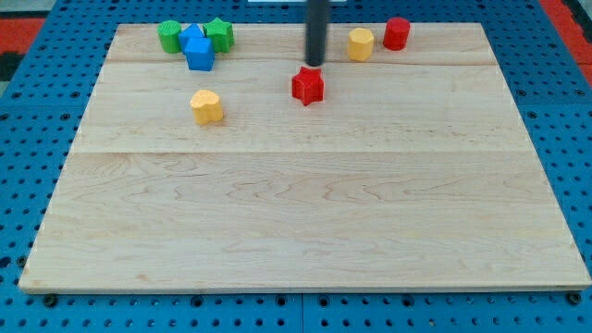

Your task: Move the yellow heart into the red star

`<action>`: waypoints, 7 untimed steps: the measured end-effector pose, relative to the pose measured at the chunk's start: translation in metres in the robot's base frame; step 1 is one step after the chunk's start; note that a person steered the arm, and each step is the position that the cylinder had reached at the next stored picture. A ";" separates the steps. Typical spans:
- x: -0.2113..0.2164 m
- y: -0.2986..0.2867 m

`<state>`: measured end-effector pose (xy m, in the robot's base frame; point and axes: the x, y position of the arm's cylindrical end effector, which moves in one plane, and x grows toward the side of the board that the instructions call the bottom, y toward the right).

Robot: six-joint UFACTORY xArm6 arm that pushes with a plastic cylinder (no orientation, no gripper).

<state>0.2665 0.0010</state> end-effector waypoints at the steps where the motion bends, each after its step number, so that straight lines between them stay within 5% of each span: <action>1: -0.046 0.017; 4: -0.067 0.163; 6: -0.074 0.102; 7: -0.060 0.019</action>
<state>0.2062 0.0201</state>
